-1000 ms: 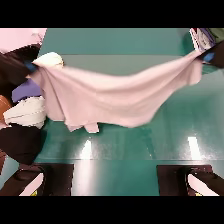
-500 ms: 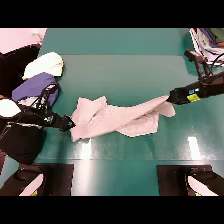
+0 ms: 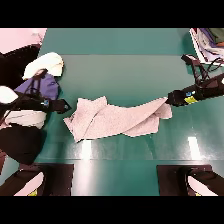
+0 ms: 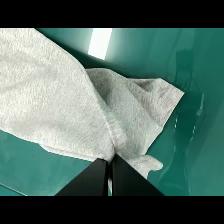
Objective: Fold the shirts.
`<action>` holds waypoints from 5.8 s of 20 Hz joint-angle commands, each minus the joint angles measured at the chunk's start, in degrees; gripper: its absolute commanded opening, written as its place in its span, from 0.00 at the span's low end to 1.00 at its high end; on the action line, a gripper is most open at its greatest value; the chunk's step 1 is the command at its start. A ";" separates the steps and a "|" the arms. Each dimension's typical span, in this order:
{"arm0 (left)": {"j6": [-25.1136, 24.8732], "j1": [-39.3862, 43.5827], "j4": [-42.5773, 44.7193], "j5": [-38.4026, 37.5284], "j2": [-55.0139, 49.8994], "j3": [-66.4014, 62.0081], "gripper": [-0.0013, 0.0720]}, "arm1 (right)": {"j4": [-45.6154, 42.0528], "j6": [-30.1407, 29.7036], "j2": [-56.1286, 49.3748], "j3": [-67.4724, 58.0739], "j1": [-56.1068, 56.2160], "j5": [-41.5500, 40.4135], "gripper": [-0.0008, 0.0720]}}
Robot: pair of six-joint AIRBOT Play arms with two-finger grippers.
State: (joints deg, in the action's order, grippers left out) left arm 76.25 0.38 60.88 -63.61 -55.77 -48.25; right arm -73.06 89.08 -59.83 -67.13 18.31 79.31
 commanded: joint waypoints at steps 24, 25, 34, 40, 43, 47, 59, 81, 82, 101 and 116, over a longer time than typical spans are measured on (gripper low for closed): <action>-1.11 3.39 -0.96 -6.27 -2.34 -23.87 0.04 | -4.02 -0.87 0.07 -15.63 0.00 0.15 0.03; -1.11 3.39 0.13 -6.25 0.26 -28.94 0.04 | -5.14 -1.11 0.07 -20.61 0.00 0.90 0.03; 2.51 3.39 6.91 -2.29 11.78 -69.24 0.04 | -9.33 -1.18 3.21 -55.65 0.00 3.54 0.03; 3.96 3.39 7.19 2.60 10.60 -71.19 0.04 | -18.56 0.98 13.53 -46.60 -1.36 2.14 0.03; 3.85 3.39 7.76 0.68 5.88 -69.85 0.04 | -17.94 0.92 9.42 -49.59 -5.70 8.35 0.03; 3.82 3.39 8.31 -4.07 -3.06 -59.98 0.04 | -17.46 0.90 -0.87 -45.86 -7.02 18.03 0.03; 2.84 3.39 9.79 7.08 -34.97 -42.75 0.05 | -12.02 -4.11 -32.81 -32.46 -7.08 1.62 0.03; -2.78 -8.81 -11.37 1.84 -6.56 14.10 0.82 | 28.87 -11.63 -1.46 5.31 -28.68 2.73 0.44; -3.26 -8.59 -11.76 2.89 -6.56 15.34 0.82 | 29.03 -11.63 -0.50 6.32 -29.09 2.71 0.44; -6.86 -8.59 -15.13 8.39 -6.71 16.46 0.04 | 21.77 -10.60 2.71 7.02 -30.40 4.96 0.43; -6.69 -8.59 -12.41 4.59 -3.93 8.48 0.04 | 14.69 -6.45 1.36 41.18 -40.09 -6.23 0.60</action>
State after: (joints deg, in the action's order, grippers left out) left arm 69.52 -8.19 48.45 -58.70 -59.75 -39.53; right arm -61.58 82.48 -55.46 -28.60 -25.52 79.11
